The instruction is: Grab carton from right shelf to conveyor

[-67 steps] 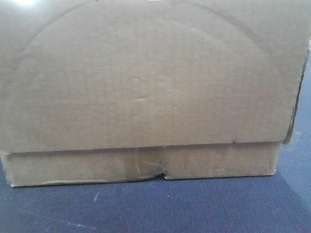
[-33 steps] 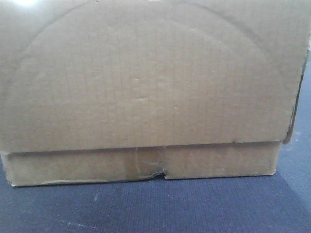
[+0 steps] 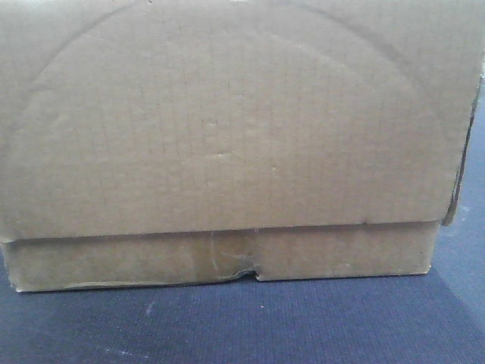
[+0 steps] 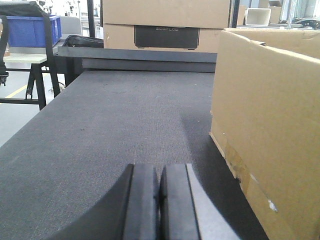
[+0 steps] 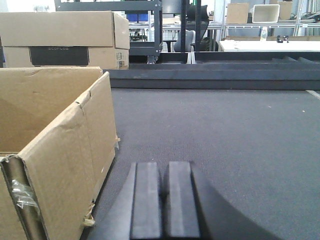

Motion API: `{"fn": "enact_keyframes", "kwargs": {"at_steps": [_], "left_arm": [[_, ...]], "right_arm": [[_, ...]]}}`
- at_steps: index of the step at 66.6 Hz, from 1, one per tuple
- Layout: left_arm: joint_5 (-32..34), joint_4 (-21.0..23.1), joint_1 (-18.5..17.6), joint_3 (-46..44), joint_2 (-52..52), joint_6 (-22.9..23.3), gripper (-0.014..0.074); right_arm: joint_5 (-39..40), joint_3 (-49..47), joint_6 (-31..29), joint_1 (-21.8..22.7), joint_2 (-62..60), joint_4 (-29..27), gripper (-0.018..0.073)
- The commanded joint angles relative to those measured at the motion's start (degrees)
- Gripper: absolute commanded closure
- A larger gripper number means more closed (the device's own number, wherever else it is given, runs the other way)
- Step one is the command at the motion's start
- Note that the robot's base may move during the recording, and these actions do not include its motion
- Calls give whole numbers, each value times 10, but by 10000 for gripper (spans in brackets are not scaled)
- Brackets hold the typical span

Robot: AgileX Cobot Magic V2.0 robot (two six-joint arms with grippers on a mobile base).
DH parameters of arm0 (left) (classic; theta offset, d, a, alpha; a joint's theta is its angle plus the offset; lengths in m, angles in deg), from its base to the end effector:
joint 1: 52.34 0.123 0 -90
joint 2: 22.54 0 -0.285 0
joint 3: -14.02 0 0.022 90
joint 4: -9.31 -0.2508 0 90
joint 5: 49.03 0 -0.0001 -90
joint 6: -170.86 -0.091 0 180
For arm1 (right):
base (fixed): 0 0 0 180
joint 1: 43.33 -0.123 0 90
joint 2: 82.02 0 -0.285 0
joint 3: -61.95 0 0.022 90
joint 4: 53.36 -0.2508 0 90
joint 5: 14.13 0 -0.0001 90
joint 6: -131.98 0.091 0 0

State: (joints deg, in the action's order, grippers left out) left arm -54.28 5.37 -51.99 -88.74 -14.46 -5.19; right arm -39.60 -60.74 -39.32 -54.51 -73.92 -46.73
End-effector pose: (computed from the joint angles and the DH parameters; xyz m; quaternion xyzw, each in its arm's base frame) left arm 0.0570 0.0009 0.2045 -0.0045 0.7105 0.0042 0.7036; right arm 0.0280 0.0009 0.2863 -0.0351 0.7107 0.0674 0.6993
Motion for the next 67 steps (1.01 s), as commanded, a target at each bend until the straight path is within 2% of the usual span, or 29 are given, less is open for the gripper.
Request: {"fn": "enact_keyframes", "kwargs": {"at_steps": [1,52,58,67], "left_arm": [[17,4,1,0,-3,-5,602],[17,4,1,0,-3,-5,602],[17,4,1,0,-3,-5,602],[17,4,1,0,-3,-5,602]], "right_arm": [[16,0,-2,1,-3,3,634],[27,1,-4,3,-3,6,634],[31,1,-25,25,0,-16,634],[64,23,-115,61,0,-84,634]]}}
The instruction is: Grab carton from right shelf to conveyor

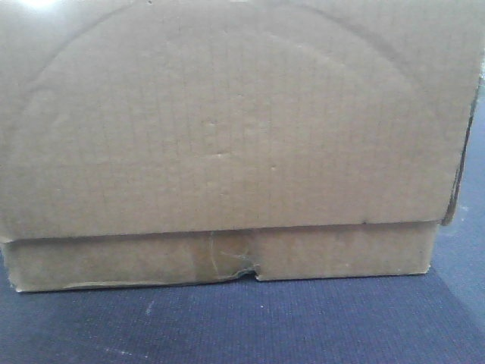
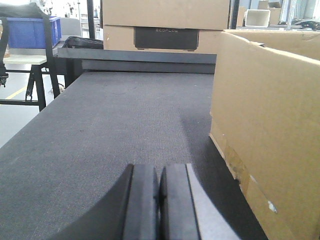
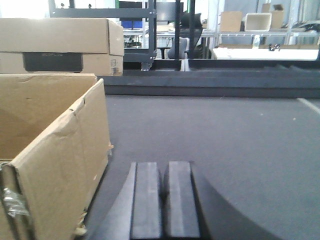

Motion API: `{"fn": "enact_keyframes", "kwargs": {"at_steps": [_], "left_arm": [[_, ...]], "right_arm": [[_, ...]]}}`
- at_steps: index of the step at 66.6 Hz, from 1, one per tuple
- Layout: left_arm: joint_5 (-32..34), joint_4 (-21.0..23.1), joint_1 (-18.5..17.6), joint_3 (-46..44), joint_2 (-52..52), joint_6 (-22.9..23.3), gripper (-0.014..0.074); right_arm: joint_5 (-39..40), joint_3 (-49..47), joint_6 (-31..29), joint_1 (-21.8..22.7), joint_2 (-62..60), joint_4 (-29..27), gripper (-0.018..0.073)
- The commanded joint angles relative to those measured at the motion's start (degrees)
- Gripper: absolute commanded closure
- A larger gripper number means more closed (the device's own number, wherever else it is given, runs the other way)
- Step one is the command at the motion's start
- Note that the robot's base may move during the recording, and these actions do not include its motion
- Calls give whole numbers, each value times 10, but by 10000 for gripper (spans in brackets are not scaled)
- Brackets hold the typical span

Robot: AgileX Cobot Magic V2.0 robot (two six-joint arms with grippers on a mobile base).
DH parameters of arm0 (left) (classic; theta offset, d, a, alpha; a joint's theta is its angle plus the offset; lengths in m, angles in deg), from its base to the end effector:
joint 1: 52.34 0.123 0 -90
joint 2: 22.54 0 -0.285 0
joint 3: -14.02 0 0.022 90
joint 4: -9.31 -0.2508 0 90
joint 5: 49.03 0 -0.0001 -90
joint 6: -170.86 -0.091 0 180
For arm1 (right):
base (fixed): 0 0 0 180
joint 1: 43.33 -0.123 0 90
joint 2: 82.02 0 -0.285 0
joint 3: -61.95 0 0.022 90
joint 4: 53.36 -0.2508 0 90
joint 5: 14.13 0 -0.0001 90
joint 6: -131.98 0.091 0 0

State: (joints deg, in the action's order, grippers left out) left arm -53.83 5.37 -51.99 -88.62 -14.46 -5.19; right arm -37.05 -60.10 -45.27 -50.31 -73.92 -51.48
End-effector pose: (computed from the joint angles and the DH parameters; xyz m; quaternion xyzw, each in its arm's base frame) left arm 0.0571 0.0009 0.2045 -0.0043 0.7085 0.0040 0.7057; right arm 0.0290 0.0024 0.2866 -0.0319 0.6999 0.0453 0.7121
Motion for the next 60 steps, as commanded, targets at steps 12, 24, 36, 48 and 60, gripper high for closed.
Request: {"fn": "enact_keyframes", "kwargs": {"at_steps": [12,24,36,48,60], "left_arm": [[12,4,1,-1,-3,-5,602],[12,4,1,-1,-3,-5,602],[12,4,1,-1,-3,-5,602],[12,4,1,-1,-3,-5,602],[12,4,1,-1,-3,-5,602]], "right_arm": [[157,114,-63,38,-3,-59,634],[233,193,-63,40,-3,-59,634],[199,193,-63,57,-3,-62,634],[199,193,-63,79,-3,-62,634],[199,193,-63,79,-3,-62,634]]}}
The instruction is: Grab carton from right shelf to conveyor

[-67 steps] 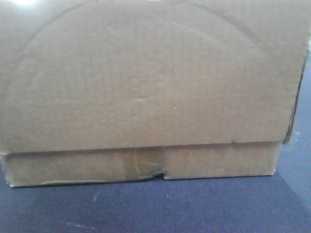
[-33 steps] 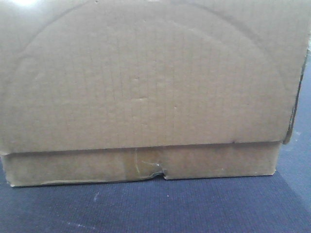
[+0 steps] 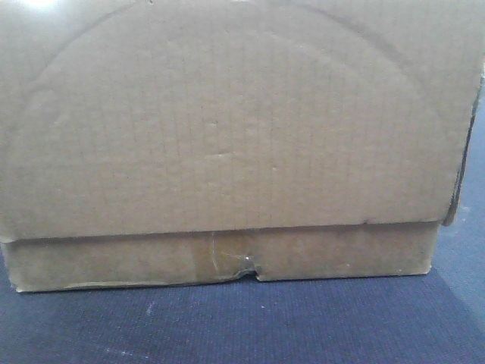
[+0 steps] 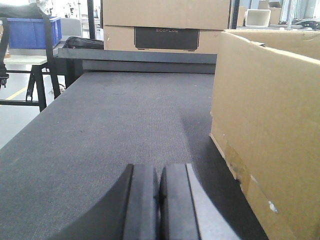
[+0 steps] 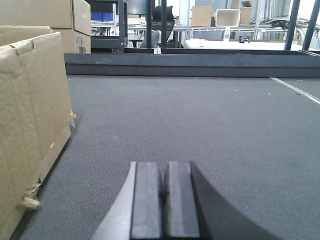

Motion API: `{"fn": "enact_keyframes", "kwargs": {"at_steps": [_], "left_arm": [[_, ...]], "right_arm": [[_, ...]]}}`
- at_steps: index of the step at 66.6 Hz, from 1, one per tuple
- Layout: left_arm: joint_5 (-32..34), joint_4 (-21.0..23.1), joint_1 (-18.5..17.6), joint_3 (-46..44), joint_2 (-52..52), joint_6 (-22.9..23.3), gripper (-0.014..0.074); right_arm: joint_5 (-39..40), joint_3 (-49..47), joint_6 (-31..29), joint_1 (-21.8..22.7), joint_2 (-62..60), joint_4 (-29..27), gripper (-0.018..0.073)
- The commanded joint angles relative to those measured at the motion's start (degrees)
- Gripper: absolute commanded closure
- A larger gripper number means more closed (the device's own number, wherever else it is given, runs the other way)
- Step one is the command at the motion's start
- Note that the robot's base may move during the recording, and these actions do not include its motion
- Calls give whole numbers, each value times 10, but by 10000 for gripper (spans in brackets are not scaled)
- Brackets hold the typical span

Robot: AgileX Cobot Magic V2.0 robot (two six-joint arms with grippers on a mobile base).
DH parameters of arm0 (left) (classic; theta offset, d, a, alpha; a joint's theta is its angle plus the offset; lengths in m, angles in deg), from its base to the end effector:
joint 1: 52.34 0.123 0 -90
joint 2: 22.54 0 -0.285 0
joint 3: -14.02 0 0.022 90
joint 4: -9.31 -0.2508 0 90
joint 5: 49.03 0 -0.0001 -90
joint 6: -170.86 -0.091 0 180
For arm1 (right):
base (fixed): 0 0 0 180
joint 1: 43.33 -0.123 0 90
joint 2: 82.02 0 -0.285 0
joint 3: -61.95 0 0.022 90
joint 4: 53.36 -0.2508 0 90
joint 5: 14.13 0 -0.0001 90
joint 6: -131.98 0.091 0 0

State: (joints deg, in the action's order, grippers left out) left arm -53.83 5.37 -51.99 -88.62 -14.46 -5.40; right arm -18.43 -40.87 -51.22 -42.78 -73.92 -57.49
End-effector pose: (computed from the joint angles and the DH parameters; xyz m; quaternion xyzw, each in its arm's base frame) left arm 0.0571 0.0009 0.2045 -0.0030 0.7085 0.0053 0.7057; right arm 0.0570 0.0000 0.2063 0.0071 0.7044 0.0042 0.7097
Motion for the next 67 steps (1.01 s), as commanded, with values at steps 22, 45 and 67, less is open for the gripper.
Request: {"fn": "enact_keyframes", "kwargs": {"at_steps": [22,45,67], "left_arm": [[12,4,1,-1,-3,-3,602],[12,4,1,-1,-3,-3,602],[12,4,1,-1,-3,-3,602]], "right_arm": [[13,0,-4,4,-3,-2,634],[13,0,-4,4,-3,-2,634],[13,0,-4,4,-3,-2,634]]}}
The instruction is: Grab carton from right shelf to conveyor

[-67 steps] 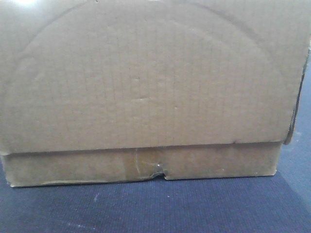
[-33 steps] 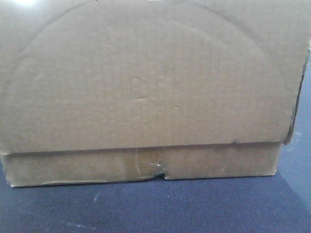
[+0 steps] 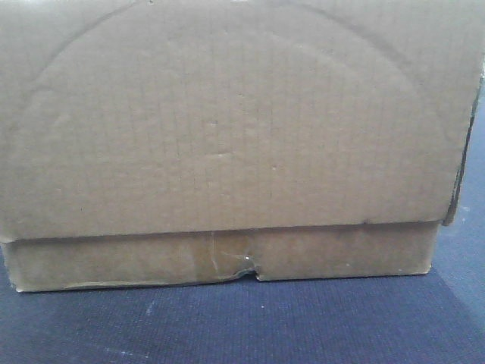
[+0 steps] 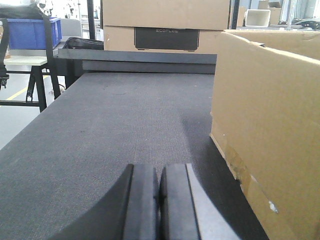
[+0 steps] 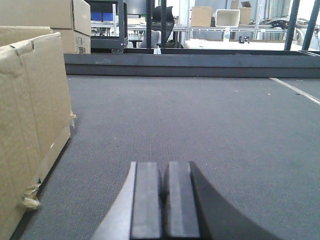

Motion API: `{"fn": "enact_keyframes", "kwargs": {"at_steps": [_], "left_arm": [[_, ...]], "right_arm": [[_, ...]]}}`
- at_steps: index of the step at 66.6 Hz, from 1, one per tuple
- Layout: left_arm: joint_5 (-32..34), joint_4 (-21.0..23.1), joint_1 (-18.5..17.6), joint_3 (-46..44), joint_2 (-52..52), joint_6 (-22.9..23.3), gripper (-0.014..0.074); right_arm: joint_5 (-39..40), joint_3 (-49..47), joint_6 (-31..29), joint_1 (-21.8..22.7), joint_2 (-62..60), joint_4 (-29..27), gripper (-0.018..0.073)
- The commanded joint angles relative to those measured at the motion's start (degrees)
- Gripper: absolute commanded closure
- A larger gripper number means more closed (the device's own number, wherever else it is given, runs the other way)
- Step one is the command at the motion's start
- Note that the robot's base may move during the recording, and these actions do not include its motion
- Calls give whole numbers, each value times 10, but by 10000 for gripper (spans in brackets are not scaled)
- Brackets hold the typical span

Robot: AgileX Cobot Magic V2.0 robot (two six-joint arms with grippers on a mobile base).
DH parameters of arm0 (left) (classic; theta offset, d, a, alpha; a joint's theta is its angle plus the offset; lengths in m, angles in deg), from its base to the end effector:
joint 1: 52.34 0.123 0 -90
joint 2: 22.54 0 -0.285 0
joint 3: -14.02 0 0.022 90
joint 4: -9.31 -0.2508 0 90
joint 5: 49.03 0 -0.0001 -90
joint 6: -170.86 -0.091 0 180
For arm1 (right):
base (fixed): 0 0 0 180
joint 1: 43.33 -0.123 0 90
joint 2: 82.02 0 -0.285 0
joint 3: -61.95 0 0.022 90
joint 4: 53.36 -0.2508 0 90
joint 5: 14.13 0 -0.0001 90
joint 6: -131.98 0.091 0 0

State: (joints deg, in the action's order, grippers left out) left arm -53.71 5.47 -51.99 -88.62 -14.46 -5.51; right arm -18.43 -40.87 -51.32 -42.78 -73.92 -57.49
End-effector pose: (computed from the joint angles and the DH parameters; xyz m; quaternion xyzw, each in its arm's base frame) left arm 0.0571 0.0009 0.2047 -0.0029 0.7078 0.0053 0.7064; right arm 0.0570 0.0000 0.2063 0.0065 0.7044 0.0036 0.7098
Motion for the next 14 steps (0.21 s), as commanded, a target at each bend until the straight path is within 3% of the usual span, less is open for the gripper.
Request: {"fn": "enact_keyframes", "kwargs": {"at_steps": [1,14], "left_arm": [[11,3,1,-1,-3,-2,602],[11,3,1,-1,-3,-2,602]], "right_arm": [[13,0,-3,4,-3,-2,634],[13,0,-3,4,-3,-2,634]]}}
